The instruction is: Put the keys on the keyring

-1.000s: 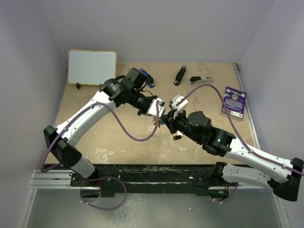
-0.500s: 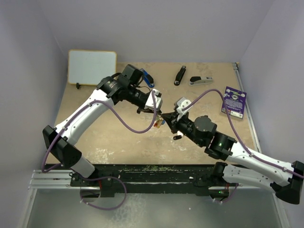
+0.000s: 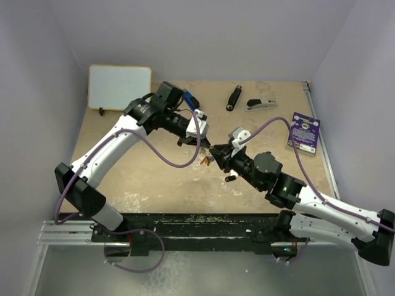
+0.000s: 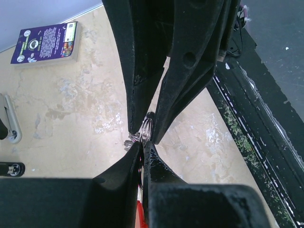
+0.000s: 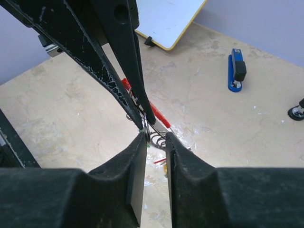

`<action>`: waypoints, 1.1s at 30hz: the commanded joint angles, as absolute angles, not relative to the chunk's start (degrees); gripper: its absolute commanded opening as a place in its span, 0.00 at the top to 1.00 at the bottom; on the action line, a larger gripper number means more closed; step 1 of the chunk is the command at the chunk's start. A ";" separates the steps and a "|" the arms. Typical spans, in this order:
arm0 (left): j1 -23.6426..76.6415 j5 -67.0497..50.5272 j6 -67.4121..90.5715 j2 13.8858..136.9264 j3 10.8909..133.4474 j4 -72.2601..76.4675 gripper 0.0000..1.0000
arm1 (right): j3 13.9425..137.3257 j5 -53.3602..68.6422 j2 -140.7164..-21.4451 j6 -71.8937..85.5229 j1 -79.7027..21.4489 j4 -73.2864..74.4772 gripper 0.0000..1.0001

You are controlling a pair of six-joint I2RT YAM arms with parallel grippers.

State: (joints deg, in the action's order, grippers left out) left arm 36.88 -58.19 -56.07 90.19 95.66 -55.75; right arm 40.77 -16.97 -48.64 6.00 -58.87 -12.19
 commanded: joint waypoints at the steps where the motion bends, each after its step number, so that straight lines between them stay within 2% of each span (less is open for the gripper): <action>1: 36.64 -62.11 -51.71 87.41 94.61 -49.88 0.96 | 40.01 -18.13 -45.35 7.59 -58.80 -12.59 0.69; 9: 36.56 -52.60 -53.84 85.53 89.90 -46.37 0.96 | 39.23 -29.07 -37.99 14.39 -58.78 -4.94 0.52; 13: 36.17 -48.30 -54.31 83.59 86.84 -44.19 0.96 | 42.08 -38.99 -39.39 24.14 -58.51 7.36 0.49; 16: 35.73 -45.97 -53.08 81.84 83.84 -41.16 0.96 | 46.52 -40.53 -45.33 33.59 -56.24 20.08 0.50; 21: 34.16 -48.69 -47.91 79.21 78.85 -34.46 0.96 | 46.92 -26.18 -54.60 40.16 -44.34 24.92 0.53; 29: 31.82 -54.58 -35.52 75.24 70.40 -20.19 0.96 | 45.34 -21.35 -58.62 41.70 -37.98 23.46 0.56; 33: 31.64 -54.98 -34.72 73.79 67.81 -16.98 0.96 | 44.21 -15.62 -59.67 40.60 -33.50 23.07 0.57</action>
State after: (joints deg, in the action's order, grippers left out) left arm 32.14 -51.27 -38.50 77.06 69.30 -26.13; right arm 44.93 -21.32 -58.98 39.94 -37.06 23.38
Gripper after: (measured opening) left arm 0.057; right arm 0.437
